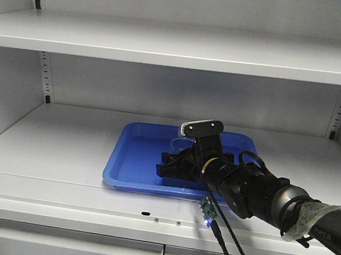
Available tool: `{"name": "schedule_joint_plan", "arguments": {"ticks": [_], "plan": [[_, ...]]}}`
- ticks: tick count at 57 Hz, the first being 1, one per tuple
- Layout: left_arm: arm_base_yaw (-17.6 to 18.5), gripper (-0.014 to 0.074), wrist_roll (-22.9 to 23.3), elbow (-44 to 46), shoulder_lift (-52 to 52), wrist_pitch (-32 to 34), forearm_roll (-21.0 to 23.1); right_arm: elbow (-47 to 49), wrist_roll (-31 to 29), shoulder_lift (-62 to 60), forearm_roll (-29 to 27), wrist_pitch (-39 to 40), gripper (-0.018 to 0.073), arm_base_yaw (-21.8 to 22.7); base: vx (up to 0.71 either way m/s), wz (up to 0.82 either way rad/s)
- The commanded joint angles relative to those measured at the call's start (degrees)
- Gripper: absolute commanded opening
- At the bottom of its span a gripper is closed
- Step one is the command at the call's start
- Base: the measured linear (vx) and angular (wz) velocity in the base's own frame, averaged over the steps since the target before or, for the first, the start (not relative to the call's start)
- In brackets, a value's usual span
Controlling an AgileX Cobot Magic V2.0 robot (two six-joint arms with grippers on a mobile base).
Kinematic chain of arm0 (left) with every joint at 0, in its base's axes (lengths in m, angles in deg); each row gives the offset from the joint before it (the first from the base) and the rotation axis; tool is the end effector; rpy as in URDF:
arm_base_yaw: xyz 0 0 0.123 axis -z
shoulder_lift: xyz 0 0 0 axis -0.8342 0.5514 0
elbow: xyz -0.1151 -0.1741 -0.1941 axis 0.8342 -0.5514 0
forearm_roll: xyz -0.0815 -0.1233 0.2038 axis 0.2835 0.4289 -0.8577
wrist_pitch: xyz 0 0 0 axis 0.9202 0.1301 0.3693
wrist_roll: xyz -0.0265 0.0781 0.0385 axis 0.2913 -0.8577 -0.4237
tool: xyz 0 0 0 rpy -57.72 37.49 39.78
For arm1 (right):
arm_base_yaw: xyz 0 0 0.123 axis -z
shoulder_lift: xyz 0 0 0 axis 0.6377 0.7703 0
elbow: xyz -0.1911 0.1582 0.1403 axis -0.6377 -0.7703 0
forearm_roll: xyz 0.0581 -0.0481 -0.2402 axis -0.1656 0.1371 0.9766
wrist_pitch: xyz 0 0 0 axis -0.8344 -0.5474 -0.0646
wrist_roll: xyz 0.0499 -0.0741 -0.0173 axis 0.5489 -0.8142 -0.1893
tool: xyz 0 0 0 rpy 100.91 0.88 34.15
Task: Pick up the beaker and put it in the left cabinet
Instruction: 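Lower the beaker onto the blue tray and open the right gripper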
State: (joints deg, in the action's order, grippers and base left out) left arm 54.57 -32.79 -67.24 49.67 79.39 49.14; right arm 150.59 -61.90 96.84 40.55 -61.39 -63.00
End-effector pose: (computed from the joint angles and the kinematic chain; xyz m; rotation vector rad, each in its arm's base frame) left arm 0.0565 0.0014 0.1927 0.0591 1.6072 0.1007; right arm 0.4515 0.1990 0.2425 -0.4049 1.8622 0.3209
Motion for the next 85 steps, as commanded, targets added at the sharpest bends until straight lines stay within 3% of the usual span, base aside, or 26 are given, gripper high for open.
{"name": "schedule_joint_plan", "arguments": {"ticks": [1,7,12,54,85], "plan": [[0.0,-0.0006,0.1,1.0,-0.6,5.0,0.3,1.9,-0.4,-2.9,0.3,2.1,0.0566,0.1,0.0,0.0],[0.0,-0.0006,0.1,1.0,-0.6,5.0,0.3,1.9,-0.4,-3.4,0.1,2.0,0.0686,0.1,0.0,0.0],[0.0,-0.0006,0.1,1.0,-0.6,5.0,0.3,1.9,-0.4,-4.2,0.1,1.1,0.0719,0.1,0.0,0.0],[0.0,-0.0006,0.1,1.0,-0.6,5.0,0.3,1.7,-0.1,-13.8,-0.2,-10.9,0.0588,-1.4,0.0,0.0],[0.0,-0.0006,0.1,1.0,-0.6,5.0,0.3,1.5,-0.3,-17.6,-2.6,-16.4,0.0586,-5.4,0.0,0.0]]}}
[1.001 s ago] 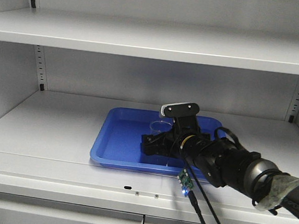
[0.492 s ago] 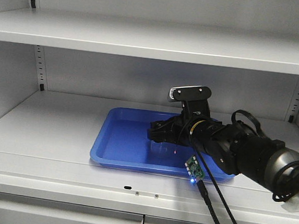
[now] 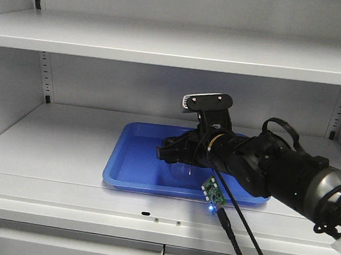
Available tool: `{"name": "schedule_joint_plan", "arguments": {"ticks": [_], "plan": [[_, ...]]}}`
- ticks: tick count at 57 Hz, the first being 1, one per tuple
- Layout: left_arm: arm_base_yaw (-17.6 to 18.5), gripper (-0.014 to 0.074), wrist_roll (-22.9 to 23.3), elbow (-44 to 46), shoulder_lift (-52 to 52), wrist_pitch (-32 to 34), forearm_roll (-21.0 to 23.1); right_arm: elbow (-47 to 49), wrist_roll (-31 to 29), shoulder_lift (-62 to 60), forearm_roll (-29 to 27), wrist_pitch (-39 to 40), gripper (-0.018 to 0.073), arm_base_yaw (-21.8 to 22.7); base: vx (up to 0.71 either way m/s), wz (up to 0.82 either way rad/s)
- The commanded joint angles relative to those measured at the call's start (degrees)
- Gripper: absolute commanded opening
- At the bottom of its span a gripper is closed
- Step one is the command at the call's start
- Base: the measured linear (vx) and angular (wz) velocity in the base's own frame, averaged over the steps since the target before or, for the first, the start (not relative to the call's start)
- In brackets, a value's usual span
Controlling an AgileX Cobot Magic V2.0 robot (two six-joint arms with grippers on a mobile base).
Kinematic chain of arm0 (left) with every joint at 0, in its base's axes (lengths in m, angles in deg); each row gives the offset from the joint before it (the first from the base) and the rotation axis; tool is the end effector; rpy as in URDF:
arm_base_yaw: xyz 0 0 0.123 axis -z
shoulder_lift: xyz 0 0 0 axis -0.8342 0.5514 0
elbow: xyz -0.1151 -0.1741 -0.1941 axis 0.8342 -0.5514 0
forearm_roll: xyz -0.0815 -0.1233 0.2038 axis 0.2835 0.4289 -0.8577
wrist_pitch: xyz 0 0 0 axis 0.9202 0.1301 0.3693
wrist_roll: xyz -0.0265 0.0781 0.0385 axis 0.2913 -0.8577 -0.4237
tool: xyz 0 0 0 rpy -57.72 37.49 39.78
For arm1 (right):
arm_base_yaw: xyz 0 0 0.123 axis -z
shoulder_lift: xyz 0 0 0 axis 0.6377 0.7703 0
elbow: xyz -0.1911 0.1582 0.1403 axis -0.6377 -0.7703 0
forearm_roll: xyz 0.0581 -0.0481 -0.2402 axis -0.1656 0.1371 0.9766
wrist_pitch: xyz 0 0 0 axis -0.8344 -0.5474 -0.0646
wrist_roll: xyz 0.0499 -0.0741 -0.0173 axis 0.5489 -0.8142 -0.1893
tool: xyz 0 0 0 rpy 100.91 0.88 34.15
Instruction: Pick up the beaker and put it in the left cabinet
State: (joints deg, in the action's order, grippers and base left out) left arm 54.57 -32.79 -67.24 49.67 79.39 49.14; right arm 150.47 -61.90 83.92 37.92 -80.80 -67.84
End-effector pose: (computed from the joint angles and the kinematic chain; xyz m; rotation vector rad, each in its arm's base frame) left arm 0.0565 0.0014 0.1927 0.0591 1.6072 0.1007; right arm 0.3970 0.2045 0.3215 -0.3742 1.9598 0.2770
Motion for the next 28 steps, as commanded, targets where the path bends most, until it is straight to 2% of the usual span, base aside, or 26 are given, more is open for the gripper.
{"name": "schedule_joint_plan", "arguments": {"ticks": [1,15,20,28], "plan": [[0.0,-0.0006,0.1,1.0,-0.6,5.0,0.3,1.7,-0.3,-5.1,0.0,2.5,0.0586,-0.8,0.0,0.0],[0.0,-0.0006,0.1,1.0,-0.6,5.0,0.3,0.9,-1.3,-10.5,1.9,-6.3,0.0586,-5.1,0.0,0.0],[0.0,-0.0006,0.1,1.0,-0.6,5.0,0.3,-2.9,-1.5,-14.3,4.1,-5.6,0.0586,-5.9,0.0,0.0],[0.0,-0.0006,0.1,1.0,-0.6,5.0,0.3,-12.6,-0.7,-22.3,2.2,-4.9,0.0586,-6.0,0.0,0.0]]}}
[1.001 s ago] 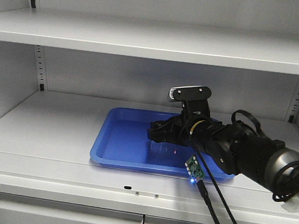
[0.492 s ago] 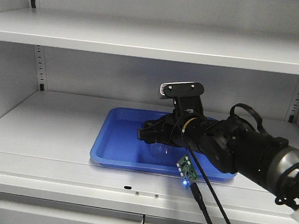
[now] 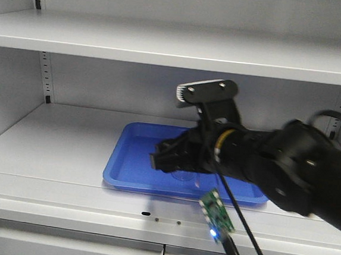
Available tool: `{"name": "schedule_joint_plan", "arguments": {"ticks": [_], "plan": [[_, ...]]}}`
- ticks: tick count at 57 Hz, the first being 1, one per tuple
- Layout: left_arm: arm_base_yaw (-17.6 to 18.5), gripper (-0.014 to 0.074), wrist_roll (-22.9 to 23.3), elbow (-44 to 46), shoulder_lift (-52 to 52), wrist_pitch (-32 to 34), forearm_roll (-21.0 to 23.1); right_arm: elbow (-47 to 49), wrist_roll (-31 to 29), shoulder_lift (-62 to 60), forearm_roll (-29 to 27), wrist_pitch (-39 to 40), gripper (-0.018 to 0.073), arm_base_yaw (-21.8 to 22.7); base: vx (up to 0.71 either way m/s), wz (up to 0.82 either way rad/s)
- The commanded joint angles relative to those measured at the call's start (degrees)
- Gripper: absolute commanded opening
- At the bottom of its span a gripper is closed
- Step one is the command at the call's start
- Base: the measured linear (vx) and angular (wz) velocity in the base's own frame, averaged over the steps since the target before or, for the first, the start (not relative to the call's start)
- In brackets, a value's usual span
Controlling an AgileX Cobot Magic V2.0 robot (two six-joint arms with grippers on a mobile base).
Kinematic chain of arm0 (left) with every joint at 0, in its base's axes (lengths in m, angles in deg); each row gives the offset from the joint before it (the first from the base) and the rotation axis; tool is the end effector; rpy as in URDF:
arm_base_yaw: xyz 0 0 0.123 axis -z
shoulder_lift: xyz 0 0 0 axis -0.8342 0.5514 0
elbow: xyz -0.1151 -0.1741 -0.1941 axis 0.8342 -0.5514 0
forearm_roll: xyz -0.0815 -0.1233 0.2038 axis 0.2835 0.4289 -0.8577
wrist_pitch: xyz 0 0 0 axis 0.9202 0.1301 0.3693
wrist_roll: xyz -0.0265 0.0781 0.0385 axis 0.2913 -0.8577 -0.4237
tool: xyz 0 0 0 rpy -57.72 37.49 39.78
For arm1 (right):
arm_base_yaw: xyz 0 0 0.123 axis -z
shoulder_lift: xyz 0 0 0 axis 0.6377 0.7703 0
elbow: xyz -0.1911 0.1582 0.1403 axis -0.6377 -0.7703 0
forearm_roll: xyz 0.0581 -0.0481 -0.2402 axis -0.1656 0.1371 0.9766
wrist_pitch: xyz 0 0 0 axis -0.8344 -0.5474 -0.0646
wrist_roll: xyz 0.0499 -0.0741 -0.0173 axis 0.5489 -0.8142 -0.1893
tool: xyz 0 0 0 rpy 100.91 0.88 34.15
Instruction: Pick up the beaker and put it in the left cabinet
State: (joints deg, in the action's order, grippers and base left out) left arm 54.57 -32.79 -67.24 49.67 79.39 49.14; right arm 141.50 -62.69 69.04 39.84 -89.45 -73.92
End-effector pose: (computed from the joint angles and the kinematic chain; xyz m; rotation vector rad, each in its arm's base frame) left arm 0.0565 0.0014 0.1927 0.0591 1.6072 0.1007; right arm 0.3172 0.2005 0.3651 -0.4781 1.9688 0.2542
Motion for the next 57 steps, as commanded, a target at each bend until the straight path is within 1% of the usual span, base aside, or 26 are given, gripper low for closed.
{"name": "schedule_joint_plan", "arguments": {"ticks": [1,12,21,27,29,34,39,42,47,57], "plan": [[0.0,-0.0006,0.1,1.0,-0.6,5.0,0.3,-4.7,0.1,-8.4,0.0,3.9,0.0586,0.0,0.0,0.0],[0.0,-0.0006,0.1,1.0,-0.6,5.0,0.3,-17.6,0.2,-22.8,-1.0,3.9,0.0586,-0.5,0.0,0.0],[0.0,-0.0006,0.1,1.0,-0.6,5.0,0.3,-24.9,0.3,-31.6,-0.9,3.8,0.0586,-0.5,0.0,0.0],[0.0,-0.0006,0.1,1.0,-0.6,5.0,0.3,-27.1,0.4,-34.4,-0.4,2.7,0.0586,-0.4,0.0,0.0],[0.0,-0.0006,0.1,1.0,-0.6,5.0,0.3,-27.7,0.4,-35.1,1.1,1.8,0.0586,-0.3,0.0,0.0],[0.0,-0.0006,0.1,1.0,-0.6,5.0,0.3,-28.3,0.6,-35.9,7.4,-0.5,0.0586,0.2,0.0,0.0],[0.0,-0.0006,0.1,1.0,-0.6,5.0,0.3,-29.1,2.6,-36.1,9.8,-1.2,0.0586,1.1,0.0,0.0],[0.0,-0.0006,0.1,1.0,-0.6,5.0,0.3,-30.1,4.1,-36.5,9.8,-0.9,0.0586,1.9,0.0,0.0],[0.0,-0.0006,0.1,1.0,-0.6,5.0,0.3,-30.9,6.6,-36.7,9.8,-0.9,0.0586,1.8,0.0,0.0],[0.0,-0.0006,0.1,1.0,-0.6,5.0,0.3,-31.3,7.5,-36.7,8.5,-2.4,0.0586,1.8,0.0,0.0]]}}
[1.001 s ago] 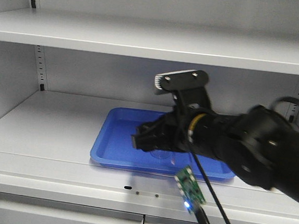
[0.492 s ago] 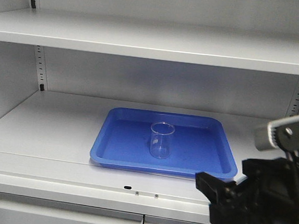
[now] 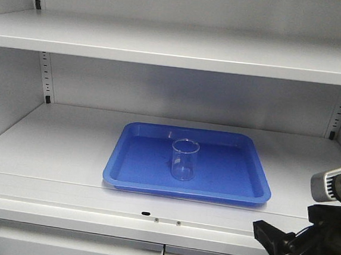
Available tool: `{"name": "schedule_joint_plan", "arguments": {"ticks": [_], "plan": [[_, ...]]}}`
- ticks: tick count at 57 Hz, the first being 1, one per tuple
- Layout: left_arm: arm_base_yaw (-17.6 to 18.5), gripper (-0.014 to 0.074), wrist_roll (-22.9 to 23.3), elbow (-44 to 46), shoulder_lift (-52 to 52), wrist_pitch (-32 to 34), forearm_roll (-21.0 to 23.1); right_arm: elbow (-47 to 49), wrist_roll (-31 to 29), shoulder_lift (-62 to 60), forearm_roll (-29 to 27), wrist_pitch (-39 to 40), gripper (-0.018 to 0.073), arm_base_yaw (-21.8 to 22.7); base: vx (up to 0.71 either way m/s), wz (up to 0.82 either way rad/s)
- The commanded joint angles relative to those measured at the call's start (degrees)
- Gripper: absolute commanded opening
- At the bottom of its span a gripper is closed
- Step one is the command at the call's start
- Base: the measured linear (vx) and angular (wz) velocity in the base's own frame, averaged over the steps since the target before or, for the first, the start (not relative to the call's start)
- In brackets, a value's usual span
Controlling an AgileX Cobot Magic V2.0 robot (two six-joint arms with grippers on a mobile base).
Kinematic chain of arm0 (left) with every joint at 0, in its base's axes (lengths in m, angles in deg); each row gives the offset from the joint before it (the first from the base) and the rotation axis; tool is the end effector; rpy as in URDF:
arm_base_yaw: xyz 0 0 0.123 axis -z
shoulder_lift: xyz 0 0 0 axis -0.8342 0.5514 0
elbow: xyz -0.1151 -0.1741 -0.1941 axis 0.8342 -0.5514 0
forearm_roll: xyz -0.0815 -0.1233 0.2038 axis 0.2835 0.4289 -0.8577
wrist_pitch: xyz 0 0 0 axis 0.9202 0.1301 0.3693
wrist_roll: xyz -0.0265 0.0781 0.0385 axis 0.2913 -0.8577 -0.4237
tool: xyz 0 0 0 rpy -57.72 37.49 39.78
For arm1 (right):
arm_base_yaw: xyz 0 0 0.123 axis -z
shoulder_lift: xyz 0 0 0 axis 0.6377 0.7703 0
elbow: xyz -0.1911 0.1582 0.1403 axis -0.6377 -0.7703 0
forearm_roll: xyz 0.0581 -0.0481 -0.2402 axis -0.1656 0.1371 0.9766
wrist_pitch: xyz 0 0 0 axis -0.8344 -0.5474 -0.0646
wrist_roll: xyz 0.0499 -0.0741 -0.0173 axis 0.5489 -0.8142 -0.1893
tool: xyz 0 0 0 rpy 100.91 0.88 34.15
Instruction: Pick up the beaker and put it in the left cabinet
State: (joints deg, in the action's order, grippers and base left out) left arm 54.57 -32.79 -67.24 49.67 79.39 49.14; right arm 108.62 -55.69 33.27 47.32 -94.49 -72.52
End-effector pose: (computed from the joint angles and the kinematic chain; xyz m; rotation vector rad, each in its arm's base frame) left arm 0.0565 0.0014 0.1927 0.0591 1.6072 0.1007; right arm 0.1795 0.0914 0.3493 -0.3866 1.9838 0.1604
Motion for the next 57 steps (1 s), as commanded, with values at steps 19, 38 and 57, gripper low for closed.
{"name": "schedule_joint_plan", "arguments": {"ticks": [19,38,57], "plan": [[0.0,-0.0006,0.1,1.0,-0.6,5.0,0.3,1.6,0.4,-1.0,1.0,2.6,0.0585,0.4,0.0,0.0],[0.0,-0.0006,0.1,1.0,-0.6,5.0,0.3,1.6,0.1,-2.9,8.3,-0.4,0.0556,1.0,0.0,0.0],[0.0,-0.0006,0.1,1.0,-0.6,5.0,0.3,-8.1,-6.9,-15.0,-3.9,4.8,0.0369,20.1,0.0,0.0]]}}
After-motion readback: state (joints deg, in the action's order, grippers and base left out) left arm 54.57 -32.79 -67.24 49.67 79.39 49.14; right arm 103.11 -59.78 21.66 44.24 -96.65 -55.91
